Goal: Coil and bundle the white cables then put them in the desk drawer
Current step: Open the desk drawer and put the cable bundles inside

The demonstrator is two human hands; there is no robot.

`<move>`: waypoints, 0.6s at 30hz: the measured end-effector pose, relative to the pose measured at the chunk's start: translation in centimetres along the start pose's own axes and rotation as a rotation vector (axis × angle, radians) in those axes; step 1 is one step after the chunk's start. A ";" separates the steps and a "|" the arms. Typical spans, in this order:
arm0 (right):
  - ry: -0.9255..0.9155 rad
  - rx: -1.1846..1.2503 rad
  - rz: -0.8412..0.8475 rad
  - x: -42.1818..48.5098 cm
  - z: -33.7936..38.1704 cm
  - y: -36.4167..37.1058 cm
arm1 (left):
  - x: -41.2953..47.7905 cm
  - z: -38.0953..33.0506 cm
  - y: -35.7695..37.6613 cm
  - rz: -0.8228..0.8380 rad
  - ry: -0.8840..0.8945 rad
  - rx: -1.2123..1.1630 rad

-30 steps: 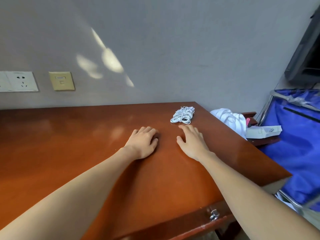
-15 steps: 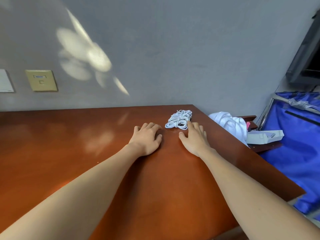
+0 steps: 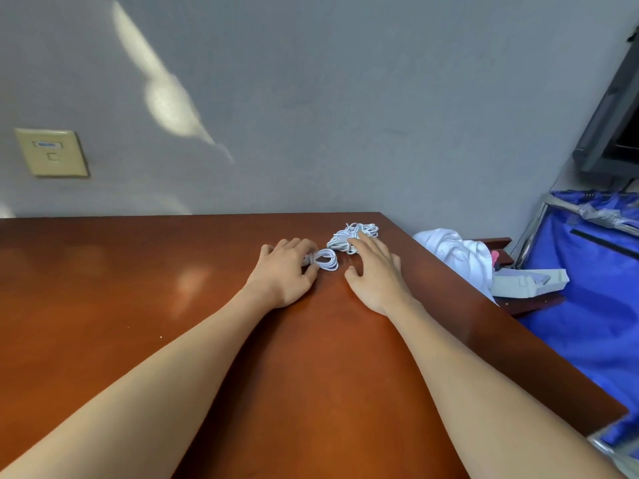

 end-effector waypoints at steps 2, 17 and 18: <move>0.000 0.002 0.053 0.0 0.1 0.5 | -0.1 0.1 -0.4 -0.031 -0.018 0.014; -0.002 -0.100 -0.203 0.6 -0.1 -1.2 | -0.1 0.4 -0.3 -0.079 -0.029 0.064; -0.008 -0.093 -0.228 0.5 -0.1 -1.4 | 0.0 0.4 -0.3 -0.077 -0.030 0.068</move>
Point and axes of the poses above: each hand's wrist, its own x-axis towards the middle knuckle, its own y-axis out of the palm, z = x × y, the point moved 10 cm from there along x, towards the middle knuckle, and after that the axes turned 4 degrees about x, right-handed, at the moved point
